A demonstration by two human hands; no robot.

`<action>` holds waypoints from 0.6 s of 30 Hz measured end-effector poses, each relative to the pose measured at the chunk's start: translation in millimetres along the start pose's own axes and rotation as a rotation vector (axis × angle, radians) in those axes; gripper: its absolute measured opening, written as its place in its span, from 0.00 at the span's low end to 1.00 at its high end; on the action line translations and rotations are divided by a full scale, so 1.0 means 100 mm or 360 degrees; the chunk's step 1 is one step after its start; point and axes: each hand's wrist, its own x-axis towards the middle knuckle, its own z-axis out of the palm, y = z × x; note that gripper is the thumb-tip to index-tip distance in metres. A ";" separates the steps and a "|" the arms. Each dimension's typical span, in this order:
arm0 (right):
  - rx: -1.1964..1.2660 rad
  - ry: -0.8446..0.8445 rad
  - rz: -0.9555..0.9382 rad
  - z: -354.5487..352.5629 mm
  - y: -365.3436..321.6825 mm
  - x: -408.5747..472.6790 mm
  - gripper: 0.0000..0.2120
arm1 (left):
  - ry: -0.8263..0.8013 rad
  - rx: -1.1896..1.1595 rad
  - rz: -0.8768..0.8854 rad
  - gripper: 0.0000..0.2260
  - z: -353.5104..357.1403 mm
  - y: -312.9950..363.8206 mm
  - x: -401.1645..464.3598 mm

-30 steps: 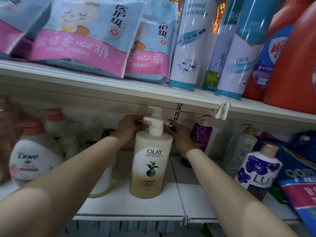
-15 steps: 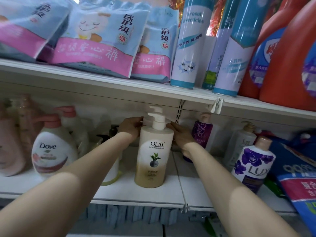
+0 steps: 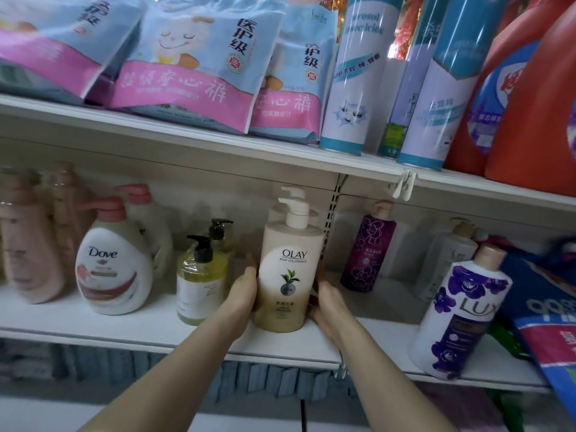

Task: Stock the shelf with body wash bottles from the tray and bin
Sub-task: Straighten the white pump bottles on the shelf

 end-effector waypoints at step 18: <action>-0.0307 0.0036 -0.0073 -0.03 0.13 -0.11 0.24 | -0.0116 0.0119 0.0297 0.27 -0.07 -0.15 -0.16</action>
